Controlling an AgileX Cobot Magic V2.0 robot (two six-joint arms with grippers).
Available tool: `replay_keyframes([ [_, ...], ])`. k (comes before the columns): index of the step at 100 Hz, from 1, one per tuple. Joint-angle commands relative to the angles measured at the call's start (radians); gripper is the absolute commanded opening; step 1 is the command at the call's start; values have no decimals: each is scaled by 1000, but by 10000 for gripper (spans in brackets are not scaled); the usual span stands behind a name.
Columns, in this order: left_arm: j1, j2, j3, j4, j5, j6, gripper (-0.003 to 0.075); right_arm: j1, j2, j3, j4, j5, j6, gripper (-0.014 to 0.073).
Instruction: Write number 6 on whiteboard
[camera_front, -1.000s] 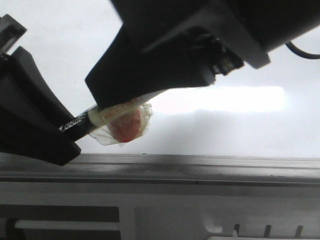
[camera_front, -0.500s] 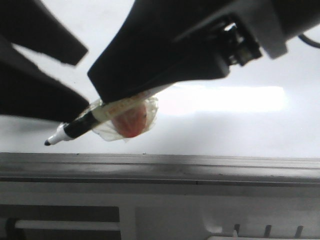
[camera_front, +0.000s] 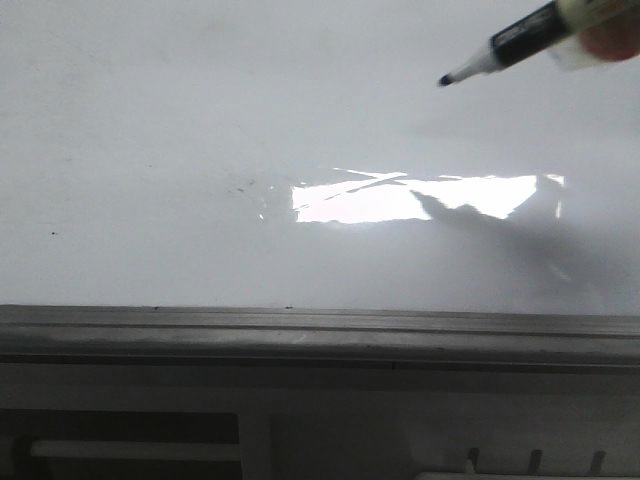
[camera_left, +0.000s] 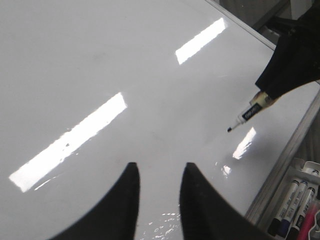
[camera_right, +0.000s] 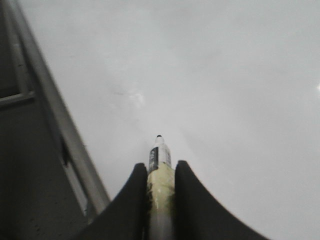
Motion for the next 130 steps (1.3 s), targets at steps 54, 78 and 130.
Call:
replay_keyframes([
  [54, 51, -43, 49, -151, -49, -34, -19, -65, 148, -26, -10, -290, 39, -43],
  [78, 51, -43, 49, -151, -17, -34, -19, -65, 204, -26, -10, -305, 44, -43],
  [130, 51, -43, 49, -149, -17, -32, -19, 14, 230, -25, 31, -2, 57, -43],
])
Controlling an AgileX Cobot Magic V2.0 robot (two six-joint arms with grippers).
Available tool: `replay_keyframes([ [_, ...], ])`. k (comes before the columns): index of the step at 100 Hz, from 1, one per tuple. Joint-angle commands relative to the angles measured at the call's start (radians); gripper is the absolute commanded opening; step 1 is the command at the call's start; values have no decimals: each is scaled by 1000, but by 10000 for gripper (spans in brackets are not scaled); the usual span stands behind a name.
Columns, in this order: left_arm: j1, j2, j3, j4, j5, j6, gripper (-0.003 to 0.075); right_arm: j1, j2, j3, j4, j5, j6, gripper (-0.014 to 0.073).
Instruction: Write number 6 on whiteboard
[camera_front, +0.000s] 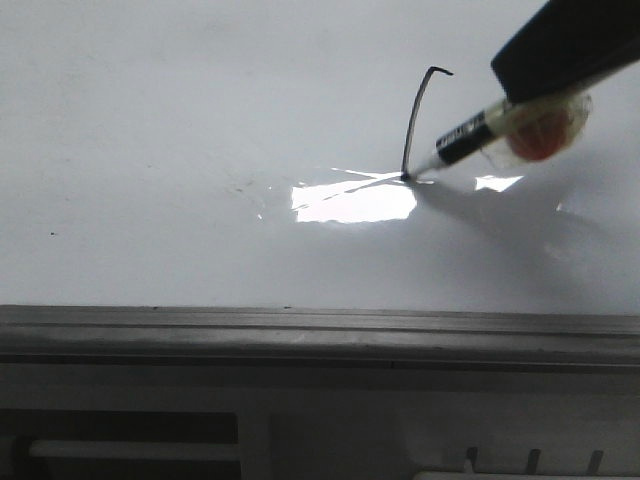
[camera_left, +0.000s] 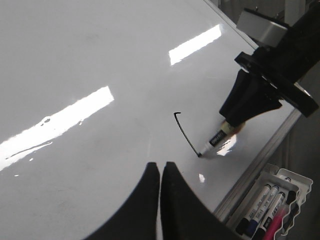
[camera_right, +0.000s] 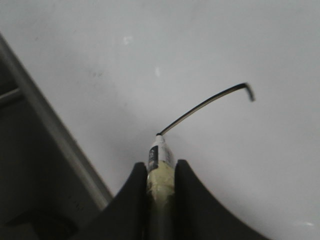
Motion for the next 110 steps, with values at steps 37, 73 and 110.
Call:
replay_keyframes([
  [37, 3, 11, -25, -36, -52, -9, -19, 12, -5, -19, -266, 92, 218, -43],
  [73, 3, 11, -25, -36, -52, -9, -19, 12, -19, -64, -286, -43, 263, -43],
  [110, 3, 11, -25, -36, -52, -9, -19, 74, 36, -67, -257, -50, 263, -43],
])
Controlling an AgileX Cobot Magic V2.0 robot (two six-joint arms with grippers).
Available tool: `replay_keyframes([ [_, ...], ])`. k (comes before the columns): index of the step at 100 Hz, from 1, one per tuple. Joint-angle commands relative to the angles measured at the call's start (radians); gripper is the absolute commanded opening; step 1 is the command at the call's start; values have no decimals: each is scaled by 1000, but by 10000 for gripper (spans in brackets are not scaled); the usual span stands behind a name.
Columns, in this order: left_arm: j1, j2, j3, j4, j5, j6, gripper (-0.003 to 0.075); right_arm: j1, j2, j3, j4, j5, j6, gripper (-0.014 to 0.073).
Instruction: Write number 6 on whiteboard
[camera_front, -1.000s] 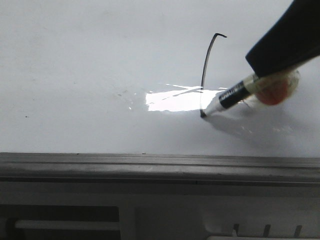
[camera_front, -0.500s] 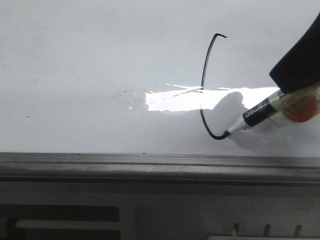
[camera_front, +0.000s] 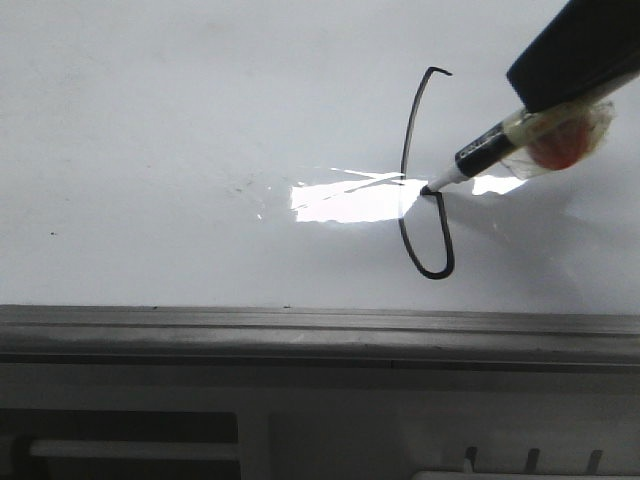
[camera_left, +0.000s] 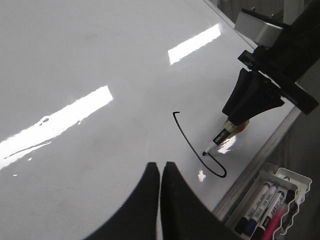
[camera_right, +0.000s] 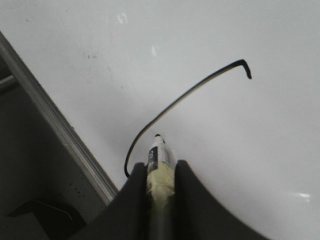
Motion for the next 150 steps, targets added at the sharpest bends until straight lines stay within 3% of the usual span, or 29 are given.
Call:
replay_keyframes([
  [1, 3, 11, -25, -36, -54, -9, -19, 18, 21, -27, -34, -87, -4, -43],
  [28, 3, 11, -25, -38, -42, -9, -19, 38, -17, -44, -18, -84, -4, -43],
  [45, 3, 14, -23, -38, -29, -9, -3, 133, -108, -81, -14, -61, -4, -43],
  [55, 3, 61, -21, -36, 7, -9, 134, 201, -135, -84, -11, -59, -4, -43],
  [67, 3, 181, -21, -58, 64, -4, 410, 293, -113, -84, 19, -34, -4, -43],
  [72, 3, 238, -23, -95, 96, 24, 456, 333, -93, -84, 23, -25, -4, -43],
  [88, -33, 407, -23, -258, 219, 290, 435, 447, -6, -84, 23, -40, -4, -43],
  [97, -103, 486, -30, -254, 236, 389, 435, 484, 43, -87, 23, -49, -4, -43],
  [126, -314, 694, -93, -208, 142, 398, 419, 494, 82, -89, 34, -64, -4, -43],
  [150, -331, 777, -122, -232, 114, 396, 343, 494, 82, -89, 56, -65, -4, -43],
])
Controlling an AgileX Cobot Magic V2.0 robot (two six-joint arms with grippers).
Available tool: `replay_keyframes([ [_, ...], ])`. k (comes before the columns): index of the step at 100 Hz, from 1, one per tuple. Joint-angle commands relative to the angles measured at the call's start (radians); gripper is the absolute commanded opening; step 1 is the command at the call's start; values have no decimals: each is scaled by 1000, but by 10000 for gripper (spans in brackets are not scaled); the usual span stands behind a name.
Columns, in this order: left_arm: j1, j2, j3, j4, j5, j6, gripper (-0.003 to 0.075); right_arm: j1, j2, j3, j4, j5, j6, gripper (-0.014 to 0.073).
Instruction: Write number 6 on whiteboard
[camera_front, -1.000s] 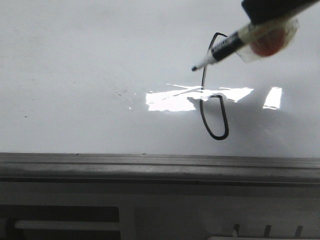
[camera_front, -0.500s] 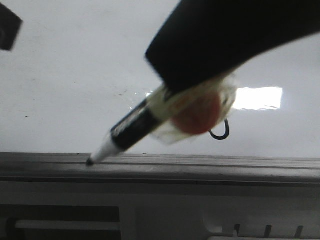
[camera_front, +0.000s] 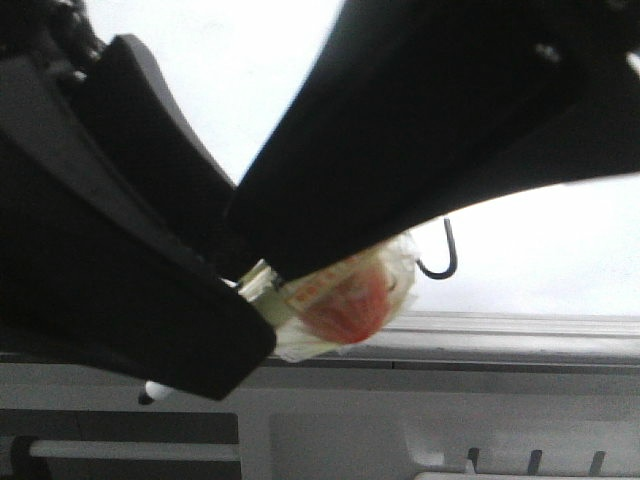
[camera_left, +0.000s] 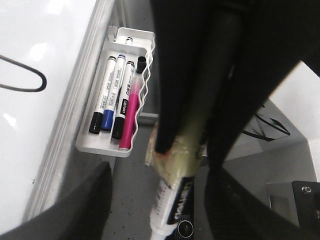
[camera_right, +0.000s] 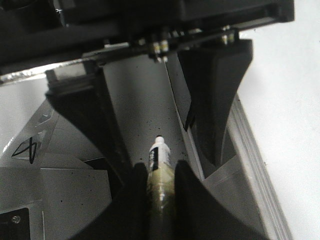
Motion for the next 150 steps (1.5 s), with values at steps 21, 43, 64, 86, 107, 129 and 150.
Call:
replay_keyframes([
  [21, -9, 11, -36, -78, -22, 0, 115, 1, -15, -40, 43, -65, -4, -43],
  [43, -9, 11, -36, -80, 5, 0, -19, 1, -15, -40, 43, -72, -4, -43],
  [64, -9, 9, -36, -80, 15, 0, -19, -1, -22, -40, 41, -88, -4, -18],
  [86, -2, 9, -36, -80, 30, 0, -19, -59, -78, -41, 39, -91, -4, 350],
  [107, 0, 9, -36, -102, -10, -14, -19, -177, -215, -41, 39, -96, -4, 402],
  [129, 0, 9, -20, -247, -402, -187, -19, -290, -364, -39, 39, -83, -2, -70],
  [150, -17, 44, -6, -543, -774, -187, -19, -309, -401, -18, 39, -47, -2, -64],
])
